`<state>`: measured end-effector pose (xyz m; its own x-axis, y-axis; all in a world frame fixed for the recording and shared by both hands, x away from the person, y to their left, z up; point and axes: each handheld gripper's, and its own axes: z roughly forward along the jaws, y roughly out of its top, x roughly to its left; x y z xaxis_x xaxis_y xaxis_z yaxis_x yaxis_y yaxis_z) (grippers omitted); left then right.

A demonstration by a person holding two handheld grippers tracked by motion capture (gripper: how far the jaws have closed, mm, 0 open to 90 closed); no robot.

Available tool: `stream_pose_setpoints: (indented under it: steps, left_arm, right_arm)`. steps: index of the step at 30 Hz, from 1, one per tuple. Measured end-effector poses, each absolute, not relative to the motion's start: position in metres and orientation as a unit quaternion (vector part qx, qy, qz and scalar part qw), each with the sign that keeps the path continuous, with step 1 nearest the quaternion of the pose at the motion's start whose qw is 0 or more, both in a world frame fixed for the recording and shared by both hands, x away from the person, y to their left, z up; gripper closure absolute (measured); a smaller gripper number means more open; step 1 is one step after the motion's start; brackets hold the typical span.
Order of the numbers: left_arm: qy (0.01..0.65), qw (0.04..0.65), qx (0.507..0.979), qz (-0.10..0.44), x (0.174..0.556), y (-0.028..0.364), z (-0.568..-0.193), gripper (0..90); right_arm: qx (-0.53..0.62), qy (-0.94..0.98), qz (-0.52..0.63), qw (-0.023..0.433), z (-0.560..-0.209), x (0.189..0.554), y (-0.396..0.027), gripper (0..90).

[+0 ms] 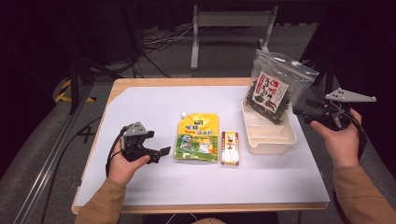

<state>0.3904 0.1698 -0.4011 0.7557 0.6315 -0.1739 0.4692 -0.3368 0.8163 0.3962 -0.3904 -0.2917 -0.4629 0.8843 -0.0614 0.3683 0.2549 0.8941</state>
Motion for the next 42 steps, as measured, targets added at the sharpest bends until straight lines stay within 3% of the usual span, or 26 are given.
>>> stream_pose_setpoints:
  steps: [11,17,19,42]
  left_arm:
    - [0.347,0.449,0.820,0.072,0.392,0.164,-0.391,5.9]
    - [0.349,0.445,0.822,0.072,0.394,0.161,-0.386,6.4]
    - [0.361,0.431,0.825,0.064,0.396,0.158,-0.383,12.1]
    - [0.414,0.364,0.834,0.021,0.455,0.115,-0.396,15.5]
  right_arm:
    - [0.373,0.764,0.451,0.272,-0.296,0.376,-0.367,39.6]
    - [0.357,0.764,0.482,0.237,-0.305,0.369,-0.357,39.6]
    - [0.348,0.768,0.484,0.234,-0.310,0.367,-0.353,39.6]
    - [0.314,0.795,0.472,0.216,-0.328,0.343,-0.326,35.1]
